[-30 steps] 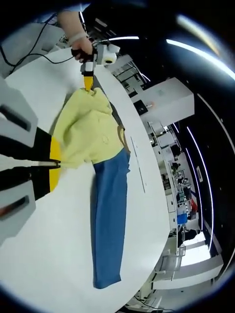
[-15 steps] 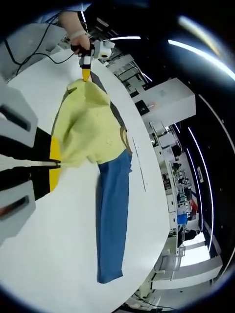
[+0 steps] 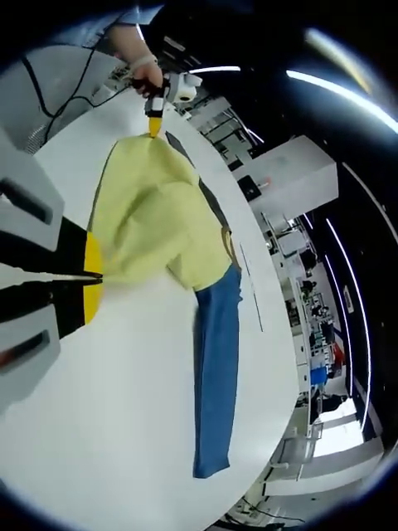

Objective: Fold the garment on the visible template until the final outline fits inside the template.

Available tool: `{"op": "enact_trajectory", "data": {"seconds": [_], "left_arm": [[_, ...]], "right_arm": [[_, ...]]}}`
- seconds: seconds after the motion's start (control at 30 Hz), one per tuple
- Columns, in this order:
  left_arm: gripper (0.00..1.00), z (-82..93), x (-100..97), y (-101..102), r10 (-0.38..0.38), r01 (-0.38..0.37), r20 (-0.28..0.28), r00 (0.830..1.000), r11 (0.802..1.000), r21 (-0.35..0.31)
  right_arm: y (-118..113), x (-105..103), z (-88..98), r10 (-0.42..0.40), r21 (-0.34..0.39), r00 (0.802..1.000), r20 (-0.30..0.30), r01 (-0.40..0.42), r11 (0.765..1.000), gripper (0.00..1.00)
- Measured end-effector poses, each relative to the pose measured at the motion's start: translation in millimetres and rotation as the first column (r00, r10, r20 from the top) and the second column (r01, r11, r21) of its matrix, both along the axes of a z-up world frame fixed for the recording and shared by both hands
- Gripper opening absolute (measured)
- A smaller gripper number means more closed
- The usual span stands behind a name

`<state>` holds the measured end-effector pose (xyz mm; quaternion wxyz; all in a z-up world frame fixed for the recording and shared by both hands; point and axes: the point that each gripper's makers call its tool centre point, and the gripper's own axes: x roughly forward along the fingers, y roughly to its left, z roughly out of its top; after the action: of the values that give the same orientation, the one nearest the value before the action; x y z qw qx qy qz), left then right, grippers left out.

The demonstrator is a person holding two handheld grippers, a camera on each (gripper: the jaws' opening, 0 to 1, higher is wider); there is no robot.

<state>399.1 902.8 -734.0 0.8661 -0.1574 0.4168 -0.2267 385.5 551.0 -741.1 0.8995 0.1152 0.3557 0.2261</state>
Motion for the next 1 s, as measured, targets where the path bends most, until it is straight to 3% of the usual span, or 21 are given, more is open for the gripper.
{"op": "enact_trajectory", "data": {"seconds": [0.13, 0.4, 0.67, 1.0], "left_arm": [[0.00, -4.2, -13.4, 3, -0.007, 0.007, -0.047, 0.999, 1.000, -0.004], [0.00, -5.2, -35.1, 12, -0.010, 0.009, -0.108, 0.994, 1.000, -0.014], [0.00, -6.5, -38.2, 16, 0.001, -0.002, -0.123, 0.992, 1.000, -0.011], [0.00, -24.4, -44.6, 19, 0.016, -0.013, -0.155, 0.988, 1.000, 0.015]], "right_arm": [[3, -10, -1.4, 0.012, 0.008, 1.000, -0.018, -0.012, 1.000, 0.00], [8, -38, -3.7, 0.045, 0.084, 0.992, -0.115, -0.035, 0.996, 0.00], [15, -61, -10.7, 0.123, 0.069, 0.979, -0.163, -0.113, 0.991, 0.00], [16, -71, -21.3, 0.118, 0.070, 0.970, -0.215, -0.106, 0.992, 0.00]]}}
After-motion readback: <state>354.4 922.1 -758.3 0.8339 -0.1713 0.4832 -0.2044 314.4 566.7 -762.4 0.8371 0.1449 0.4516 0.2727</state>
